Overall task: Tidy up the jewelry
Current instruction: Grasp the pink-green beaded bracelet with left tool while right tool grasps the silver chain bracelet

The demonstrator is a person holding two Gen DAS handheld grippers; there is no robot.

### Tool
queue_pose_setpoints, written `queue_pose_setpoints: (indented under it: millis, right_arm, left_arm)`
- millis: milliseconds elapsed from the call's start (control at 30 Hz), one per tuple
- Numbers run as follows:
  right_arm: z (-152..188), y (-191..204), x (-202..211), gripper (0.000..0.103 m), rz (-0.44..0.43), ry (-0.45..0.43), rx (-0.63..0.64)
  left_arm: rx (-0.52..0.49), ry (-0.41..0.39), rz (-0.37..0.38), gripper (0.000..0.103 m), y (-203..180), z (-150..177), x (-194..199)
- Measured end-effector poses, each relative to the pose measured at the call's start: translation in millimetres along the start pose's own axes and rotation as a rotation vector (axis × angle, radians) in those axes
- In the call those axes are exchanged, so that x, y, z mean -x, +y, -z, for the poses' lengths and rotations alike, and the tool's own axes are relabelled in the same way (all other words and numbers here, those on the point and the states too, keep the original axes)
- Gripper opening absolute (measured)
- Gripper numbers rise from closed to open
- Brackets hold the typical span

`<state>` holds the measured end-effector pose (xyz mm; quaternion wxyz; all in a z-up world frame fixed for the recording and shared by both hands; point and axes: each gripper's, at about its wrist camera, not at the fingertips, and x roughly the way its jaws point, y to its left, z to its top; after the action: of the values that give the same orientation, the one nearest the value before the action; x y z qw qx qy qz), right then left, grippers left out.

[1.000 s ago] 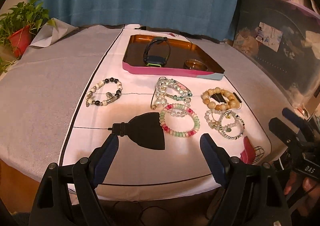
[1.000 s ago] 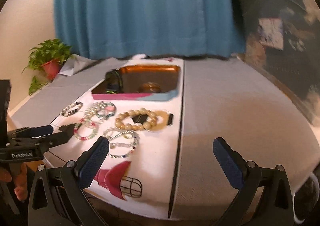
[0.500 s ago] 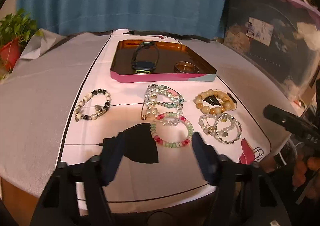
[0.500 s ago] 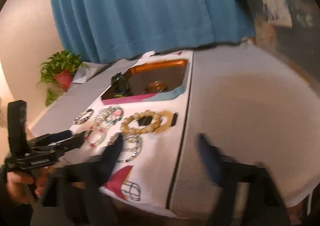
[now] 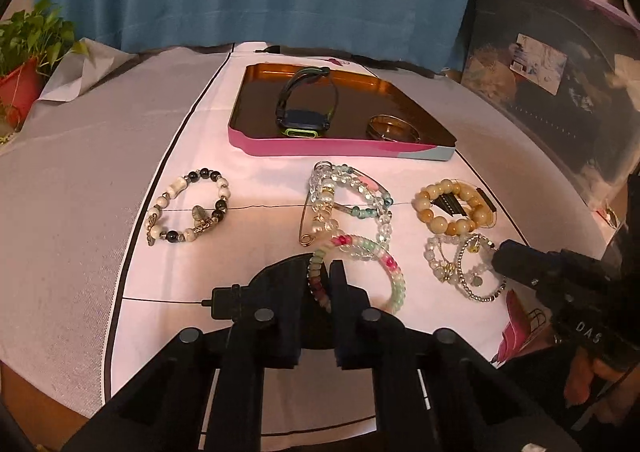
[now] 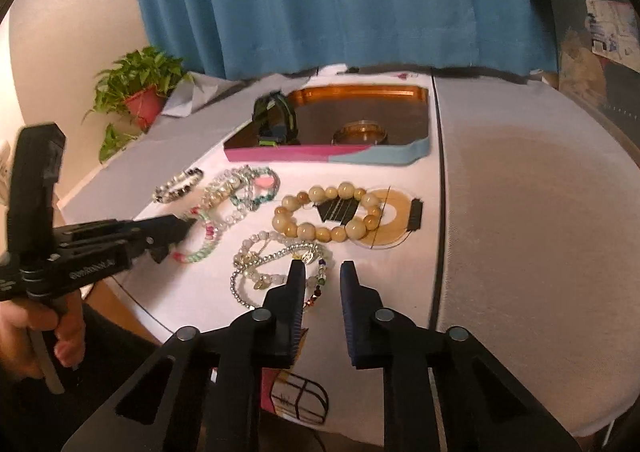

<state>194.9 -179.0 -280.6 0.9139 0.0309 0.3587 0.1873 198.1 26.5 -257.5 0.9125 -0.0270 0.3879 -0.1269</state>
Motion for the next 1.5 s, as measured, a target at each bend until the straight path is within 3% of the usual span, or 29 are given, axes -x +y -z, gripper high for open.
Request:
queue_pose_setpoints:
  millis: [100, 200, 367, 433, 600, 767, 933, 1000, 1067, 1100, 1233, 1400, 1500]
  right_arm:
    - [1, 11, -3, 0.014, 0.027, 0.004, 0.042]
    - [2, 21, -5, 0.004, 0.107, 0.01, 0.119]
    - [0, 14, 10, 0.004, 0.092, -0.019, 0.093]
    - [-2, 15, 19, 0.004, 0.091, -0.039, 0.109]
    - [-8, -2, 32, 0.004, 0.086, -0.076, 0.036]
    - [-9, -15, 30, 0.004, 0.081, -0.067, -0.025]
    - [-2, -17, 18, 0.004, 0.094, -0.003, -0.026]
    - [0, -18, 13, 0.006, 0.081, 0.023, -0.031]
    - [2, -18, 10, 0.006, 0.076, 0.028, -0.031]
    - [2, -18, 10, 0.006, 0.076, 0.03, -0.028]
    - [1, -17, 8, 0.004, 0.046, 0.033, -0.02]
    - [-4, -18, 19, 0.004, 0.013, -0.011, -0.056]
    - [-9, -19, 28, 0.004, 0.037, -0.037, -0.066]
  left_arm:
    - [-0.002, -0.001, 0.001, 0.008, 0, 0, 0]
    - [-0.015, -0.002, -0.003, 0.007, -2, 1, 1]
    - [-0.034, -0.036, 0.014, 0.003, -5, 4, 15]
    - [-0.035, -0.045, -0.014, 0.003, -5, 6, 19]
    - [0.018, -0.013, 0.015, 0.002, 0, 8, 17]
    - [-0.016, -0.016, -0.018, 0.003, -5, 11, 15]
    - [0.004, -0.03, -0.091, 0.029, -2, 10, 13]
    - [0.036, -0.024, -0.077, 0.029, 2, 9, 12]
    - [0.042, -0.016, -0.055, 0.019, 3, 9, 13]
    - [0.027, -0.011, -0.036, 0.0, 1, 9, 14]
    - [-0.053, 0.02, -0.036, 0.0, -11, 12, 13]
    - [-0.033, 0.006, 0.004, 0.0, -10, 9, 22]
    - [-0.039, -0.001, 0.013, 0.0, -10, 8, 25]
